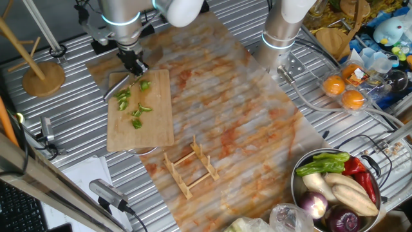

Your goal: Chop the chili peppers

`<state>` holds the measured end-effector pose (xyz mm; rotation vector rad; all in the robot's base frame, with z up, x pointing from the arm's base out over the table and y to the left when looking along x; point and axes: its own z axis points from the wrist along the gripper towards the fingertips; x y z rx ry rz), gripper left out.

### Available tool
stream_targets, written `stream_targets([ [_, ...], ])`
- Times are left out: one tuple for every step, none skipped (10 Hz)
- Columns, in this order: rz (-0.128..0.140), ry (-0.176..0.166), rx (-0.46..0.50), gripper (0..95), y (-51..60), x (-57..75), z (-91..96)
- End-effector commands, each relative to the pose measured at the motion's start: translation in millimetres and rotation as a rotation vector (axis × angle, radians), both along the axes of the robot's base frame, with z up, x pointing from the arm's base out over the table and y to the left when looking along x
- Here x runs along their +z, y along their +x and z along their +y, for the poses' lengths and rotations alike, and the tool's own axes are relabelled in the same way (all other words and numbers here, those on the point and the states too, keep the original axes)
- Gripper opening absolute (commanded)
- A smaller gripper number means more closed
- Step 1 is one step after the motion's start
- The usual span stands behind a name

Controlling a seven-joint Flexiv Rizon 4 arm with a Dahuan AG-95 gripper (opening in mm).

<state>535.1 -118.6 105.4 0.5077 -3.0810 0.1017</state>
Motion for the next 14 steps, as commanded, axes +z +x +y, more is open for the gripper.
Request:
stream_targets([
  [0.019,0.038,-0.131,0.0,-0.3,2.0,0.2],
  [0.036,0.034,-0.154,0.0,-0.6,2.4,0.4],
  [0.053,0.034,-0.161,0.0,-0.7,2.3,0.4],
  [0.063,0.032,-0.163,0.0,-0.8,2.2,0.4],
  [0.08,0.027,-0.163,0.0,-1.0,2.1,0.4],
  [0.082,0.024,-0.163,0.0,-1.0,2.1,0.4],
  [0.088,0.018,-0.174,0.0,-1.0,2.1,0.4],
  [0.075,0.02,-0.185,0.0,-1.0,2.1,0.4],
  [0.042,0.031,-0.205,0.0,-1.0,2.1,0.4],
  [0.02,0.041,-0.213,0.0,-1.0,2.1,0.4],
  [0.0,0.046,-0.208,0.0,-1.0,2.1,0.4],
  [0.0,0.046,-0.208,0.0,-1.0,2.1,0.4],
  [-0.09,0.048,-0.184,0.0,-24.6,4.0,1.9],
  [-0.106,0.051,-0.191,0.0,-37.8,0.6,1.7],
])
